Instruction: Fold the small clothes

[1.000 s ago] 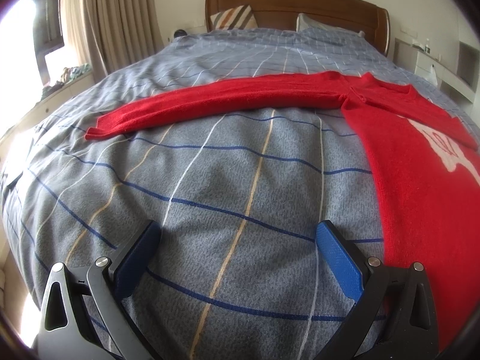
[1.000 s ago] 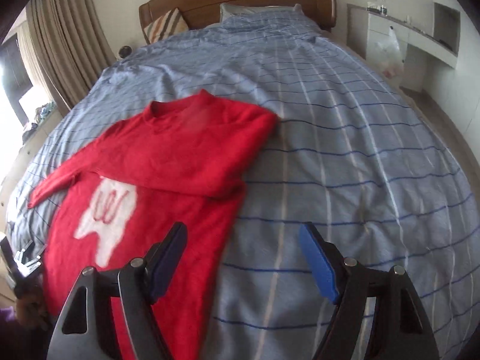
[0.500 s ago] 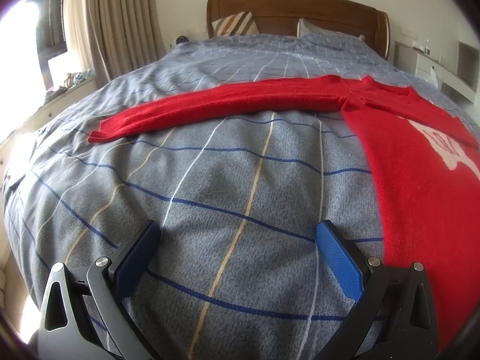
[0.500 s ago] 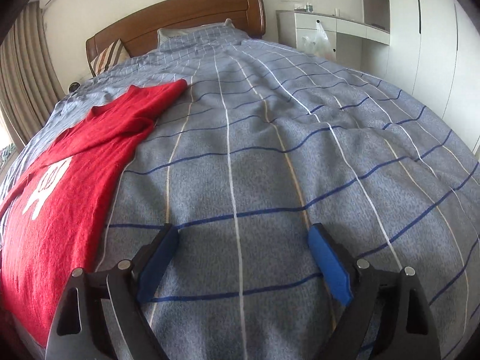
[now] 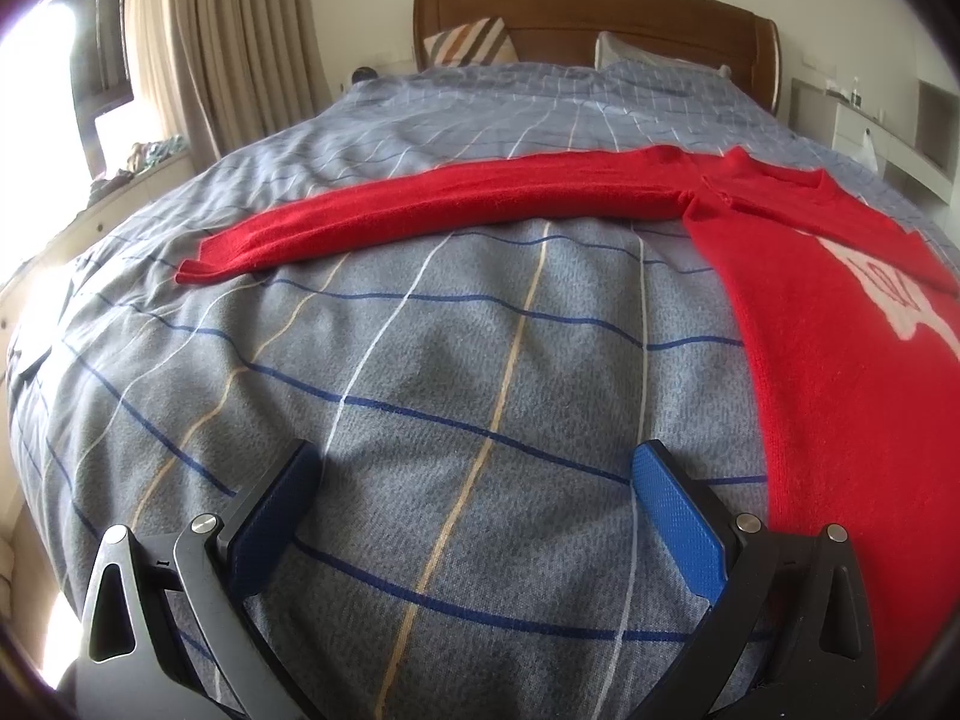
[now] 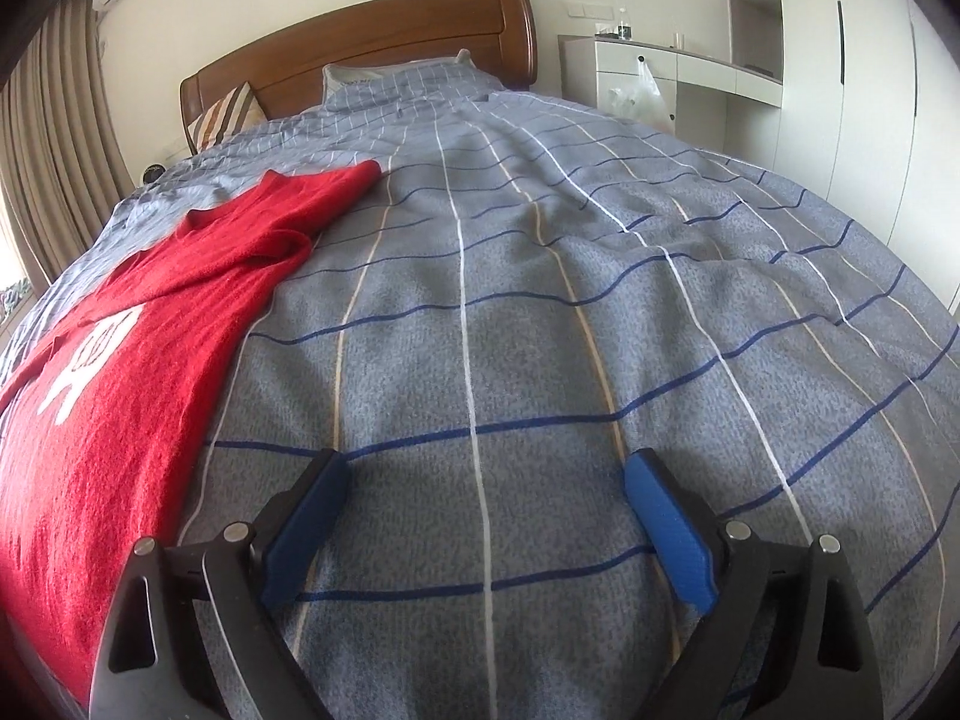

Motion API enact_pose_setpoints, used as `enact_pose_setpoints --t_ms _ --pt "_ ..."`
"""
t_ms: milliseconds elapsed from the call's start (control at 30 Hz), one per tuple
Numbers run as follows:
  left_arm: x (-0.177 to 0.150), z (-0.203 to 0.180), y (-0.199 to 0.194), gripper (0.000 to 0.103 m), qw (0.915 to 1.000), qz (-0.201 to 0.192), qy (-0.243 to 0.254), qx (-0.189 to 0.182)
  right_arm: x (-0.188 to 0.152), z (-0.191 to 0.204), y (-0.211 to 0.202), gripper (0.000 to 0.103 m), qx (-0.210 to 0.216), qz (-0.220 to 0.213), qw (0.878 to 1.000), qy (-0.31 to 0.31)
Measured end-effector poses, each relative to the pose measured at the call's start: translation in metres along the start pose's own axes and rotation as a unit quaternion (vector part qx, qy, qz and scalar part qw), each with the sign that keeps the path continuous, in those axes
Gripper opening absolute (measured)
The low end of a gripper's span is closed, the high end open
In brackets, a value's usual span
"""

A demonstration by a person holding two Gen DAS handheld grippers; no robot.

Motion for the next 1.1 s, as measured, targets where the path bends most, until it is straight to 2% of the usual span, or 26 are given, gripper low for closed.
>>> enact_pose_setpoints --t_ms 1100 --pt "-0.0004 0.0062 -0.0048 0.103 0.9994 0.021 -0.006 -0.028 -0.0002 0.0005 -0.0003 0.094 0.000 -0.001 1.000 0.000"
Point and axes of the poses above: each gripper's, at about its wrist camera, not at the fingertips, and y roughly the way its jaws point, z to its left, x to its top, the point moved 3 cm from there along y, roughly the way its jaws point, and after that the axes turned 3 degrees about -z, right-handed, at the moved point
